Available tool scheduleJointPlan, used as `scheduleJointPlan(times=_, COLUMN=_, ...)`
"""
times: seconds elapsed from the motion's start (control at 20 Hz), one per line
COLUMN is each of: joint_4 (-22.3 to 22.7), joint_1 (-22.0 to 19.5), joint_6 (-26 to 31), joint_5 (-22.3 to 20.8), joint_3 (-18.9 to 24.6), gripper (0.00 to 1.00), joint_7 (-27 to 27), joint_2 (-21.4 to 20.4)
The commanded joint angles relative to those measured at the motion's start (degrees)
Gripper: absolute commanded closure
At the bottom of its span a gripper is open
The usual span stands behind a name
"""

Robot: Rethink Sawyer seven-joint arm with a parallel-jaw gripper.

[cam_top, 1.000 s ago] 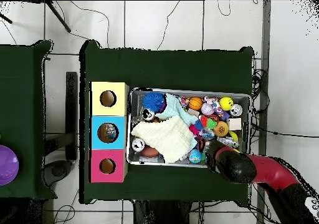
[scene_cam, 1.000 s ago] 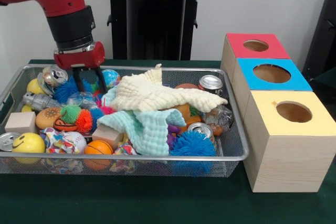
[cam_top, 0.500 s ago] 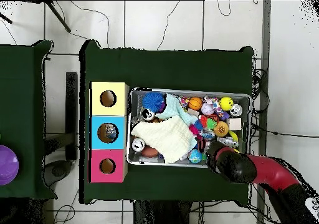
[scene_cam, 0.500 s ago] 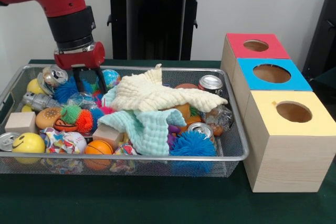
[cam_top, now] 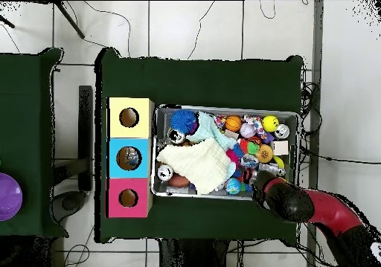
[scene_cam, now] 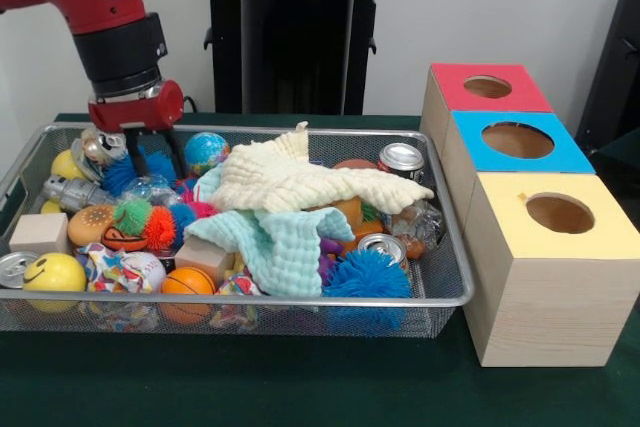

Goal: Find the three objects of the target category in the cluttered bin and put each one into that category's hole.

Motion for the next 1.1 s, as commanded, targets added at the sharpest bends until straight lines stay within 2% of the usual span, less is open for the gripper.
scheduleJointPlan(times=0.05, joint_4=-5.27, joint_1=-1.31, joint_6=5.65, joint_5=-0.68, joint_3=4.44, gripper=0.00, joint_7=-10.36, joint_2=2.65)
scheduleJointPlan(times=0.25, joint_4=-5.30, joint_1=0.38, joint_6=5.10, joint_5=0.00, joint_3=3.09, gripper=0.00, joint_7=-6.74, joint_2=0.56)
scheduleJointPlan(times=0.4, joint_4=-4.85, joint_1=3.15, joint_6=1.27, joint_5=-1.65, joint_3=0.03, gripper=0.00, joint_7=-1.84, joint_2=-2.82)
scheduleJointPlan(times=0.6, joint_4=-4.91, joint_1=5.44, joint_6=-2.81, joint_5=-4.13, joint_3=-3.53, gripper=0.00, joint_7=1.28, joint_2=-6.29)
scheduleJointPlan(times=0.75, joint_4=-4.39, joint_1=8.22, joint_6=-6.48, joint_5=-5.65, joint_3=-7.58, gripper=0.00, joint_7=4.78, joint_2=-10.04)
scheduleJointPlan(times=0.9, joint_4=-5.05, joint_1=13.73, joint_6=-10.17, joint_5=-7.63, joint_3=-14.19, gripper=0.00, joint_7=9.29, joint_2=-13.36)
scheduleJointPlan(times=1.05, joint_4=-5.90, joint_1=17.81, joint_6=-12.53, joint_5=-7.80, joint_3=-19.66, gripper=0.00, joint_7=10.98, joint_2=-14.09)
scheduleJointPlan(times=1.1, joint_4=-5.73, joint_1=17.45, joint_6=-12.81, joint_5=-7.42, joint_3=-19.74, gripper=0.00, joint_7=10.40, joint_2=-14.12)
